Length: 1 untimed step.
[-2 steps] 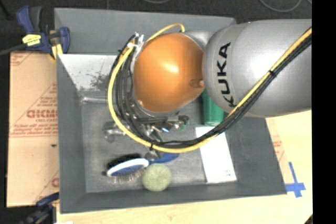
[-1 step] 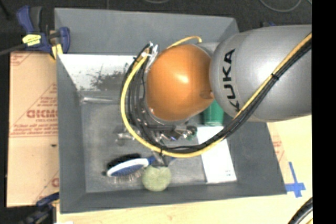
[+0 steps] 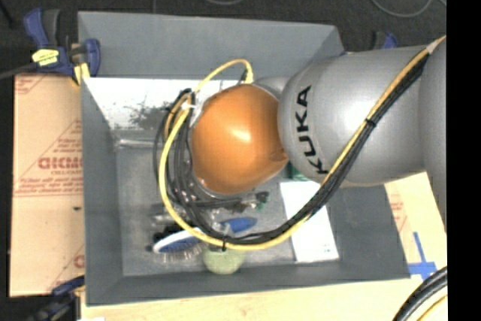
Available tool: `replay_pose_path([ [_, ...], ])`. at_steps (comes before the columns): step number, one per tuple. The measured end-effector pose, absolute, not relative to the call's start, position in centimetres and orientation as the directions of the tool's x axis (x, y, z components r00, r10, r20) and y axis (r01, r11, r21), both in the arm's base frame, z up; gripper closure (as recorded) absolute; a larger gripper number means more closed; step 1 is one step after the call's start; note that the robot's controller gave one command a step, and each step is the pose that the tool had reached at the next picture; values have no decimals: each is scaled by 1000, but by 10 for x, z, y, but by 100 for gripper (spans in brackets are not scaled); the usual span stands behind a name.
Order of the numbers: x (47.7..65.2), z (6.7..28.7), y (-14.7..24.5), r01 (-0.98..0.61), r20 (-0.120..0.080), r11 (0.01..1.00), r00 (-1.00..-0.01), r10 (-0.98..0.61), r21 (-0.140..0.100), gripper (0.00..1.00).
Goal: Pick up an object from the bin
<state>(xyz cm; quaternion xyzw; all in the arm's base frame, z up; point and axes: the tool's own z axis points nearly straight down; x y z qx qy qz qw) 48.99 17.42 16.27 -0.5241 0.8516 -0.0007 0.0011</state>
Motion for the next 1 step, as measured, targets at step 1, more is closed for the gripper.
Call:
replay_pose_path([
  [1,518,112,199,-854,-4,520,-520,-854,-1,100],
])
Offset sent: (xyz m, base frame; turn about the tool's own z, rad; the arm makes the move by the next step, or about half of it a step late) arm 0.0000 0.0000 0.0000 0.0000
